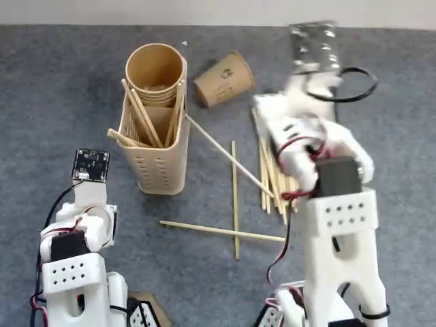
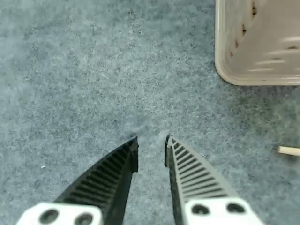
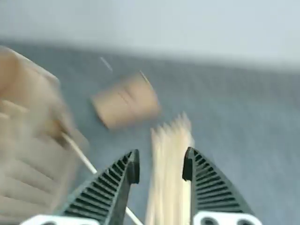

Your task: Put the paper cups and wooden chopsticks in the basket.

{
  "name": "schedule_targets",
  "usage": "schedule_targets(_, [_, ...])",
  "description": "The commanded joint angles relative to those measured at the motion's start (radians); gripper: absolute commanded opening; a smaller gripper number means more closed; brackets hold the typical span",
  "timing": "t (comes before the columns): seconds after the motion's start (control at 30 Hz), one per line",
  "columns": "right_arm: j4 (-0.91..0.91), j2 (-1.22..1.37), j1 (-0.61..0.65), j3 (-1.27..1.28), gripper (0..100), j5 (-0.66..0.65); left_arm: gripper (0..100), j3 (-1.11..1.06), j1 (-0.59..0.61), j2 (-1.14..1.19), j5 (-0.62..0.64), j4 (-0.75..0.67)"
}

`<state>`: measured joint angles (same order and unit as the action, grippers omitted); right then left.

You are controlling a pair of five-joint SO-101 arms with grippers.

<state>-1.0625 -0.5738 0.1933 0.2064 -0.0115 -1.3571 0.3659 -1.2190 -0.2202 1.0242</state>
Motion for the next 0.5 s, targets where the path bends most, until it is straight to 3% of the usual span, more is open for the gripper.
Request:
schedule_targets(0.0, [0.019, 0.058, -0.113, 0.102, 15.9, -0.011, 13, 0.007, -0.015, -0.01, 0.008, -0.014])
schedule_targets(0.23, [0.403, 0.406, -0.228, 0.317, 15.9, -0.011, 13, 0.007, -0.013, -0.01, 0.008, -0.012])
schedule_targets(0.47, [0.44, 0.69, -0.234, 0.236, 15.9, -0.012, 13, 0.007, -0.013, -0.01, 0.008, -0.012])
